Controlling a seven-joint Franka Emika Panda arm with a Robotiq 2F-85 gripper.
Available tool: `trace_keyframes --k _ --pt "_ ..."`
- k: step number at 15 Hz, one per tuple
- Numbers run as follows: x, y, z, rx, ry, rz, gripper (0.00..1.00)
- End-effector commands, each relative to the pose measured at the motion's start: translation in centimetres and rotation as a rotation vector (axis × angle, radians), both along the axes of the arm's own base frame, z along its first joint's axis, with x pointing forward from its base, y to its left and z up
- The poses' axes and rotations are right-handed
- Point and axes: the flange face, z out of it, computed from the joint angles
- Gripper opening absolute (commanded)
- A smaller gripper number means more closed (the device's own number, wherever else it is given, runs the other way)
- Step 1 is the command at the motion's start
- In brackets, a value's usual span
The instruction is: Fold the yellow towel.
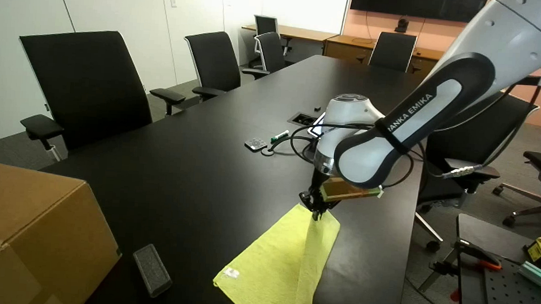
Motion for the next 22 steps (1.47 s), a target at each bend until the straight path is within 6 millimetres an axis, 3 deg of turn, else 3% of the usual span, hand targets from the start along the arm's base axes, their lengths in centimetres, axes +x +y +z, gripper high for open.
trace_keyframes --k 1,7,8,12,16,19,22 --pt "3.5 -0.2 0.0 -0.031 0.0 -0.018 0.04" --pt "7.2 -0.3 1.5 -0.055 -0.02 -0.011 0.05" --pt "7.5 -0.2 1.4 -0.06 -0.013 -0.009 0.23" --pt "7.7 0.3 0.8 -0.069 -0.01 0.006 0.49" --pt "6.6 1.3 0.3 -0.084 0.007 0.018 0.78" --pt "4.5 4.0 0.4 -0.098 0.035 0.088 0.99" --pt "1.5 8.9 0.9 -0.106 0.064 0.251 1.0"
